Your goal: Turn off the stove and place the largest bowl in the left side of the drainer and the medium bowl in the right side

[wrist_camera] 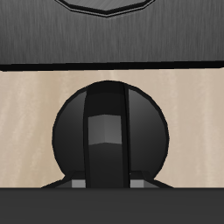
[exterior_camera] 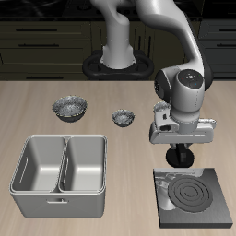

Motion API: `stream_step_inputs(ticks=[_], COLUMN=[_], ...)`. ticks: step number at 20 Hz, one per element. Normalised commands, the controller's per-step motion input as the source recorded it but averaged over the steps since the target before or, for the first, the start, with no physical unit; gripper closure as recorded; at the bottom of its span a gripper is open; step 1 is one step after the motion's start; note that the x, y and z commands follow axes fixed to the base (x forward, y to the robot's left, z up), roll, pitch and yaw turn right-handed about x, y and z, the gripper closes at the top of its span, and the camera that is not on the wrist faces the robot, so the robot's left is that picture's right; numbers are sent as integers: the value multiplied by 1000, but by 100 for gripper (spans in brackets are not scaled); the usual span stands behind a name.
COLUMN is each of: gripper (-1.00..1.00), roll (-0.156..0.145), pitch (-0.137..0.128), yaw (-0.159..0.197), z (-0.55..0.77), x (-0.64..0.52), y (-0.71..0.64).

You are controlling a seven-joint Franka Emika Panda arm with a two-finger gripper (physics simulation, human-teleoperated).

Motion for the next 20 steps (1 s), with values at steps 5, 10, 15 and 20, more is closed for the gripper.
stream_step_inputs(ticks=[5, 10, 15, 20], gripper=[100, 100, 100, 100], roll=[14, 1, 0, 5], pitch=[11, -9, 6, -9], yaw=[-47, -44, -70, -144], z=[64, 119, 171, 69], x=[-32, -80, -18, -30], y=[2, -21, -20, -23])
